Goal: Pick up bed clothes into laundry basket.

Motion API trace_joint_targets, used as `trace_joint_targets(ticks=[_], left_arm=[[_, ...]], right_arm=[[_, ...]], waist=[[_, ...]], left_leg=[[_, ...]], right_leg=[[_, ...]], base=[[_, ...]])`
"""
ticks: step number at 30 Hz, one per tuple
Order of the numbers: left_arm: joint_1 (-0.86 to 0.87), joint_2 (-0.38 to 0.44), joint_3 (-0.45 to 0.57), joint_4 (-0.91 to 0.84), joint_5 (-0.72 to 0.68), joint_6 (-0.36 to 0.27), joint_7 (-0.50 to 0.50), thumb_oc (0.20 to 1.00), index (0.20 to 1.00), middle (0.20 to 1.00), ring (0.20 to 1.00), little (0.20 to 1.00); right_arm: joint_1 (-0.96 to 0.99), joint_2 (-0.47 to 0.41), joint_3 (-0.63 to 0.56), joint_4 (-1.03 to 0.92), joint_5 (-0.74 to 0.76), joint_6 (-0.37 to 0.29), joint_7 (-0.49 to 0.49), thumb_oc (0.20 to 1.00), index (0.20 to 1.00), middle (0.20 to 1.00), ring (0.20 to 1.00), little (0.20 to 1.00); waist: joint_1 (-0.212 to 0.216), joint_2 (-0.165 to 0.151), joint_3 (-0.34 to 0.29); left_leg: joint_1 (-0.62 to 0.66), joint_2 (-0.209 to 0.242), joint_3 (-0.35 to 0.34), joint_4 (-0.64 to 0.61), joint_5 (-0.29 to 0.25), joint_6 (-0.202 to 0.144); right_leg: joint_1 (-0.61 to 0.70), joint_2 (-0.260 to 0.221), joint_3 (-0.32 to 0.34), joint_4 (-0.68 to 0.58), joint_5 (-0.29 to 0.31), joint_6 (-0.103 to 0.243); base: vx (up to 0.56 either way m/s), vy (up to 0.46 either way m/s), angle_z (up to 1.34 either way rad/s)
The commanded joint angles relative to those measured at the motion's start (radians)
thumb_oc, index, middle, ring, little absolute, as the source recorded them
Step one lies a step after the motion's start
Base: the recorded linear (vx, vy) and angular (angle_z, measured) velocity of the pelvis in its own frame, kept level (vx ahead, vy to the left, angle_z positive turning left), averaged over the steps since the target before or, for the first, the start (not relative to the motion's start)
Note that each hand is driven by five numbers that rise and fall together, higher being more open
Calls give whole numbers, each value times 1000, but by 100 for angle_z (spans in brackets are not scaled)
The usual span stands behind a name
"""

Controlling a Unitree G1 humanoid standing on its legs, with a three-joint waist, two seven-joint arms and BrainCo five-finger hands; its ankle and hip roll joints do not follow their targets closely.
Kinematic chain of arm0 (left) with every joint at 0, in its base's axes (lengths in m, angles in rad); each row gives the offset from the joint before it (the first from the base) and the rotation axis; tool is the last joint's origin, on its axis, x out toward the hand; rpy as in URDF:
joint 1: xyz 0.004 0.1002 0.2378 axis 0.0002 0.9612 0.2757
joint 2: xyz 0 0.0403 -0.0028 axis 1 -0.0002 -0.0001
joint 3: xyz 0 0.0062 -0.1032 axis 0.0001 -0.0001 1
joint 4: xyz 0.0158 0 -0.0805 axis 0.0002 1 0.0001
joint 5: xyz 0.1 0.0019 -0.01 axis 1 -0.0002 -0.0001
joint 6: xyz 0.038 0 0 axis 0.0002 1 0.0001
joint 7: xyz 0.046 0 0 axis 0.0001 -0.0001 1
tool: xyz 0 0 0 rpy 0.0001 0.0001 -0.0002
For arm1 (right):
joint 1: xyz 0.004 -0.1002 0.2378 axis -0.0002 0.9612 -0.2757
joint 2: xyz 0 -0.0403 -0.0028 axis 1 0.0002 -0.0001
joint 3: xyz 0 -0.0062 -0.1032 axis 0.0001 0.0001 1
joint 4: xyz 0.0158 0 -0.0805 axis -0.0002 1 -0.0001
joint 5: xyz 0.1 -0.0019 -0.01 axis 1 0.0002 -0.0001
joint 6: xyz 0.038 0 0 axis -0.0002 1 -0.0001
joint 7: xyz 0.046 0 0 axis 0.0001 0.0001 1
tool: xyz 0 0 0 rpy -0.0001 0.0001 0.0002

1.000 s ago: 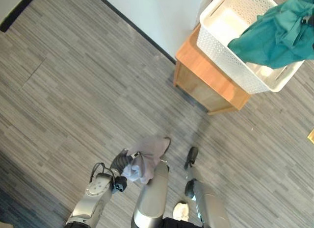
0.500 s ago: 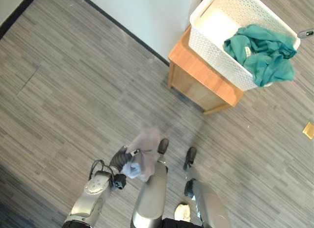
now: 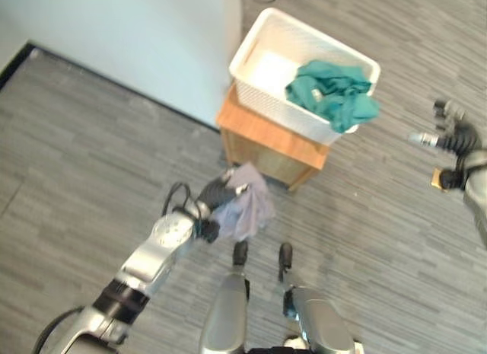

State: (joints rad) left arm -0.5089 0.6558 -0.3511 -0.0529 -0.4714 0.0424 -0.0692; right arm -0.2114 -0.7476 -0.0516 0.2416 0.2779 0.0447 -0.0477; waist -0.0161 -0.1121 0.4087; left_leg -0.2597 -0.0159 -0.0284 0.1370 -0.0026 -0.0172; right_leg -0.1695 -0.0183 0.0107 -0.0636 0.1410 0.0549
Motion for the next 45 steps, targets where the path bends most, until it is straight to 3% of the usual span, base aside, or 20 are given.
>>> trace_joint_targets(ticks=[1, 6, 9, 14, 16, 17, 20, 23, 27, 31, 34, 45], left_arm=[[-68, -154, -7, -11, 45, -79, 121, 200, 200, 200, 200, 200], [-203, -246, 19, 116, 53, -82, 236, 200, 200, 200, 200, 200], [-335, -321, 14, 279, 82, -74, 344, 200, 200, 200, 200, 200], [-505, -335, -11, 501, 124, -56, 406, 200, 200, 200, 200, 200], [-655, -285, -27, 697, 110, -52, 449, 200, 200, 200, 200, 200], [-660, -284, -28, 702, 108, -54, 447, 200, 200, 200, 200, 200], [-809, -161, -98, 863, 130, -45, 413, 200, 200, 200, 200, 200], [-925, -38, -160, 947, 136, -66, 369, 200, 200, 200, 200, 200], [-1028, 65, -223, 1007, 140, -79, 337, 200, 200, 200, 200, 200], [-1078, 78, -213, 1015, 65, -95, 339, 200, 200, 200, 200, 200], [-1143, 108, -269, 1084, 59, -80, 315, 200, 200, 200, 200, 200], [-1151, 177, -290, 1087, 48, -98, 277, 200, 200, 200, 200, 200]], right_arm=[[143, 6, -46, -27, -55, -6, 1, 1000, 1000, 1000, 1000, 1000], [290, 158, -58, 35, -39, 19, -13, 1000, 1000, 1000, 1000, 1000], [352, 240, -29, 61, -5, 20, -39, 1000, 1000, 1000, 1000, 1000], [371, 272, 14, 61, 26, 16, -50, 1000, 1000, 1000, 1000, 1000], [375, 269, 44, 53, 39, 10, -60, 1000, 1000, 1000, 1000, 1000], [373, 270, 44, 53, 39, 11, -60, 1000, 1000, 1000, 1000, 1000], [369, 246, 48, 41, 50, 3, -64, 1000, 1000, 1000, 1000, 1000], [364, 223, 31, 42, 58, -12, -57, 1000, 1000, 1000, 1000, 1000], [388, 214, 13, 24, 52, -23, -45, 1000, 1000, 1000, 1000, 1000], [395, 222, 16, 40, 49, -24, -41, 1000, 1000, 1000, 1000, 1000], [382, 205, 18, 52, 51, -19, -38, 1000, 1000, 1000, 1000, 1000], [373, 206, 28, 53, 49, -28, -28, 1000, 1000, 1000, 1000, 1000]], waist=[[-39, 58, -159], [-88, 70, -193], [-128, 77, -207], [-169, 86, -208], [-202, 95, -205], [-203, 94, -203], [-235, 107, -199], [-257, 123, -192], [-272, 146, -194], [-268, 165, -197], [-266, 185, -203], [-265, 203, -192]], left_leg=[[172, 58, -1, -224, 25, -63], [197, 64, 19, -224, 20, -63], [209, 64, 32, -224, 15, -63], [212, 65, 41, -224, 14, -64], [212, 66, 52, -224, 14, -64], [212, 66, 51, -224, 14, -64], [213, 69, 63, -224, 12, -66], [216, 71, 80, -224, 6, -67], [222, 68, 93, -224, -1, -66], [228, 67, 96, -224, -7, -65], [227, 67, 96, -224, -8, -64], [223, 75, 107, -224, -6, -64]], right_leg=[[49, -38, -34, -24, -18, 30], [60, -38, -34, -24, -16, 28], [64, -39, -32, -24, -14, 25], [61, -40, -31, -24, -10, 23], [56, -39, -30, -24, -8, 24], [56, -39, -31, -24, -8, 24], [49, -41, -31, -24, -7, 28], [41, -44, -38, -24, -7, 33], [38, -52, -47, -24, -9, 38], [39, -56, -53, -24, -13, 39], [42, -59, -59, -24, -14, 40], [35, -59, -65, -24, -17, 44]], base=[[35, -37, -20], [31, -33, -19], [26, -19, -7], [-5, -6, 3], [0, 0, 0], [0, 0, 0], [-2, 5, -3], [13, 16, -6], [45, 5, -6], [47, -7, -1], [65, -15, 2], [41, -6, -2]])
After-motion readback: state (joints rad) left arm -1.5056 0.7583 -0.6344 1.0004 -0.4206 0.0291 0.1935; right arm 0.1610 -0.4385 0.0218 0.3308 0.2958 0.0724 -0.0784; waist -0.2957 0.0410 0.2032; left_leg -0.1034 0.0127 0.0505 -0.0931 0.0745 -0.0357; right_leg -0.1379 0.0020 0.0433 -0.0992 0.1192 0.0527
